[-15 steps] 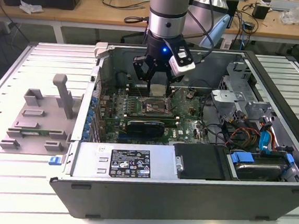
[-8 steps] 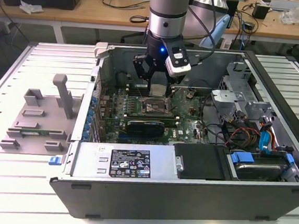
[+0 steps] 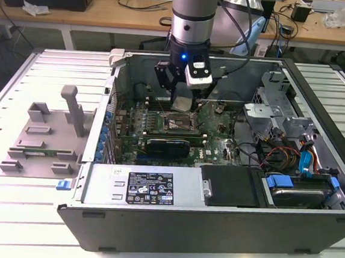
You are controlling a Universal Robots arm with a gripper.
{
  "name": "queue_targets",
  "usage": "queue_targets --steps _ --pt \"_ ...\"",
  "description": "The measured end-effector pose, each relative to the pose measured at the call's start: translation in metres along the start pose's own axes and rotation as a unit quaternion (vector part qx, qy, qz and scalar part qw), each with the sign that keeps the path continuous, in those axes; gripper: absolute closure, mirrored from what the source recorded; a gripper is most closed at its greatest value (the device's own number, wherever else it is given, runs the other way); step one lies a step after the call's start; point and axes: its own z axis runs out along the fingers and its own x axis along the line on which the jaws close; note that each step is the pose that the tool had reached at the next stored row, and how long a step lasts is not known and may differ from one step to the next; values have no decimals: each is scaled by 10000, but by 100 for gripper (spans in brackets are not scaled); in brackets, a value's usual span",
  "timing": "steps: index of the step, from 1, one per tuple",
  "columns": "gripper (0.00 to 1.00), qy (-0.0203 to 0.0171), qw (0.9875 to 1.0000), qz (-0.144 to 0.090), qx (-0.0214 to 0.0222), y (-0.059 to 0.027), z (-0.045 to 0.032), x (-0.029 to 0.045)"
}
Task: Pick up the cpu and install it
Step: 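Place the cpu into insertion slot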
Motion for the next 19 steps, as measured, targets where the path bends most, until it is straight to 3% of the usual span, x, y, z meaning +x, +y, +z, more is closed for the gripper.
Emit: queue_targets --steps 4,9,10,12,14,17,19 --pt "46 -23 9990 452 -1 0 2 0" --pt "46 -53 9944 1053 -2 0 3 0" --pt "46 -63 9923 1236 -2 0 3 0" --pt "46 -72 9899 1415 -2 0 4 0" --pt "46 -86 9855 1692 -2 0 5 0" --pt "46 -98 9813 1925 -3 0 5 0" --pt "46 -111 9758 2185 -3 0 6 0"
